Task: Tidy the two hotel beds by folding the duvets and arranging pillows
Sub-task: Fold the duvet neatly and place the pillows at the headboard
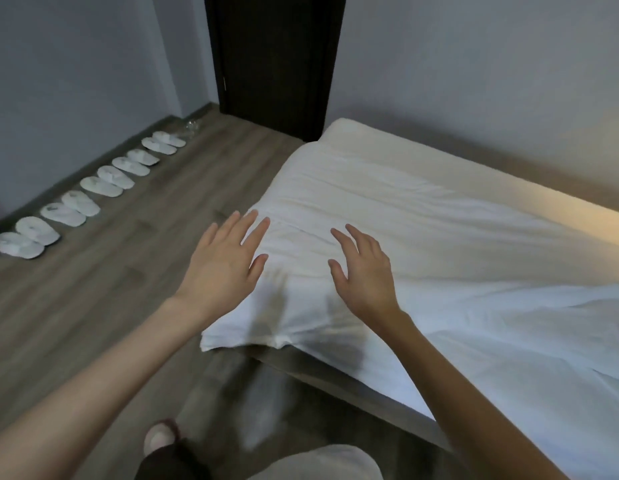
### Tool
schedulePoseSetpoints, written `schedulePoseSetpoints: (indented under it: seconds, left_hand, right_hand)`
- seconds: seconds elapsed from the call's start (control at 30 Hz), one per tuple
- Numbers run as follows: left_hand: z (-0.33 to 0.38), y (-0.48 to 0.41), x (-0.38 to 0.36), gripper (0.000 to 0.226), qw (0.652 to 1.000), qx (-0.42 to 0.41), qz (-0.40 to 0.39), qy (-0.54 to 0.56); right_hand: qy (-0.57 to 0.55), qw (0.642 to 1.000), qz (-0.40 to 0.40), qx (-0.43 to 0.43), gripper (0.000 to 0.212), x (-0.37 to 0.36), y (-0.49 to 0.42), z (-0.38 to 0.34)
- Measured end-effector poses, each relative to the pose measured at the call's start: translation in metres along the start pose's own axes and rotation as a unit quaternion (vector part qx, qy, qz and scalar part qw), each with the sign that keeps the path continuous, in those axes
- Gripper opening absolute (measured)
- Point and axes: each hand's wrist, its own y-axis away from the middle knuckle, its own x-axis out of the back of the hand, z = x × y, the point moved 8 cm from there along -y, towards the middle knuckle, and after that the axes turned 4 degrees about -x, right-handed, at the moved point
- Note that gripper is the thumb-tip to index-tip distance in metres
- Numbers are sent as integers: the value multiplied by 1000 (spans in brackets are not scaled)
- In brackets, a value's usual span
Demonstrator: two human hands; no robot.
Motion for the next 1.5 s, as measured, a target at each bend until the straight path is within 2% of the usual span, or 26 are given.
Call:
schedulePoseSetpoints:
  seconds: [0.07, 0.2, 0.43, 0.67, 1.0, 1.13, 1.27, 1.5]
  left_hand:
    - [-27, -11, 3, 57, 999, -49, -9, -5]
    - [-88, -34, 21, 51, 993, -119, -4, 7]
    - [-158, -76, 34, 50, 968, -250, -9, 9]
    - [-216, -142, 12, 54, 954, -297, -41, 16]
    - [-281, -288, -15, 55, 931, -357, -68, 28]
    - [-292, -336, -25, 61, 923, -365, -94, 83]
    - [-278, -378, -56, 56, 905, -395, -143, 65]
    - [-231, -423, -96, 56, 831, -521, -179, 78]
  right_hand:
    - [-2, 999, 25, -38, 50, -11, -8, -18]
    - [-7, 990, 76, -118, 49, -31, -10, -62]
    - [13, 973, 86, -215, 47, -56, -19, -116]
    - [7, 948, 98, -301, 48, -100, -64, -142]
    - [8, 919, 143, -369, 48, -149, -222, -172]
    - [3, 902, 155, -402, 48, -151, -262, -174]
    - [24, 879, 169, -444, 48, -149, -277, -166]
    - [43, 787, 197, -583, 49, -163, -269, -151]
